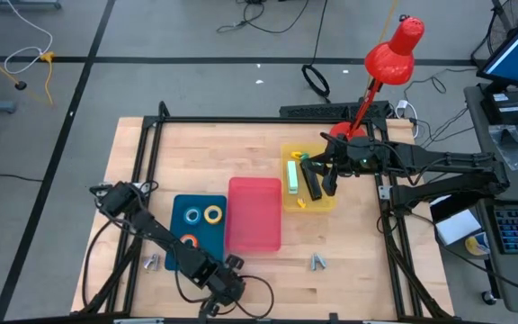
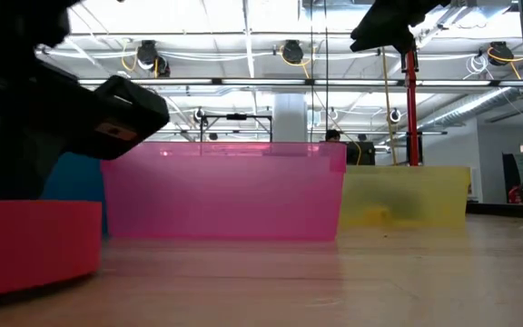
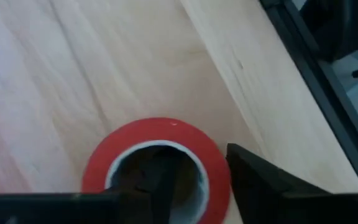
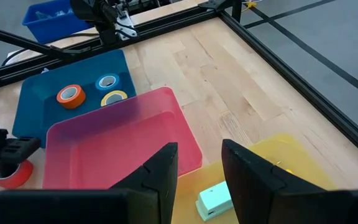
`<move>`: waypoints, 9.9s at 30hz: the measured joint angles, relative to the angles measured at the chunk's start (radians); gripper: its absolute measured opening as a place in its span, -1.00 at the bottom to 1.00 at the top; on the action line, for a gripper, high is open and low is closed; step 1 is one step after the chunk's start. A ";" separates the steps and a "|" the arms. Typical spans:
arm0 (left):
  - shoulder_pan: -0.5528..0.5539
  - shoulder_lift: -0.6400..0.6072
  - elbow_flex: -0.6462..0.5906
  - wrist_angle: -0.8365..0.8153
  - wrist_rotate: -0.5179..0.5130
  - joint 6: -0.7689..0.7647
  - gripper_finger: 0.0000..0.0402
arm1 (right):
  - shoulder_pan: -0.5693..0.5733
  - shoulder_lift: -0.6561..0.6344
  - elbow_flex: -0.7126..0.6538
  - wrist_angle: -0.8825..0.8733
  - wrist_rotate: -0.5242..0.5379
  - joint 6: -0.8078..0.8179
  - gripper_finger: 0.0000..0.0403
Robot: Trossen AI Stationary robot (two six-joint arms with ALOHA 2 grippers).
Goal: Pick and place Stapler, Stapler remover, tape
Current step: Put the red tape into the blue bin, then put the violet staple remover into the red bin
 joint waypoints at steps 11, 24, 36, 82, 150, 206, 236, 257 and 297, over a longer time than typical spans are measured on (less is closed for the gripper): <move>0.024 -0.116 0.021 0.015 0.026 -0.162 -0.83 | 0.000 0.000 0.000 0.000 0.000 0.000 -0.42; 0.057 -0.404 0.073 -0.236 -0.232 -0.285 -0.83 | 0.000 -0.031 0.000 0.074 -0.149 -0.172 -0.42; 0.069 -0.449 0.072 -0.627 -0.291 -0.492 -0.83 | 0.000 -0.309 -0.153 0.042 -0.104 -0.099 -0.42; 0.232 -0.442 -0.317 -0.279 0.035 -0.460 -0.69 | 0.000 -0.731 -0.666 0.403 -0.102 0.061 -0.42; -0.493 -0.662 -0.471 -0.515 0.035 -2.004 -0.15 | 0.000 -0.730 -0.666 0.404 -0.105 0.114 -0.42; -0.382 -0.662 -0.612 -0.486 0.225 -1.797 -0.30 | 0.000 -0.731 -0.666 0.404 -0.107 0.138 -0.42; -0.353 -0.698 -0.629 -0.383 0.288 -1.775 -0.86 | 0.000 -0.731 -0.666 0.404 -0.107 0.140 -0.42; -0.085 -0.798 -0.197 -0.550 -0.466 -1.335 -0.86 | 0.000 -0.730 -0.666 0.414 -0.105 0.159 -0.42; 0.520 -0.228 -0.156 -0.002 0.005 -0.513 -0.64 | 0.000 -0.731 -0.665 0.404 -0.105 0.158 -0.42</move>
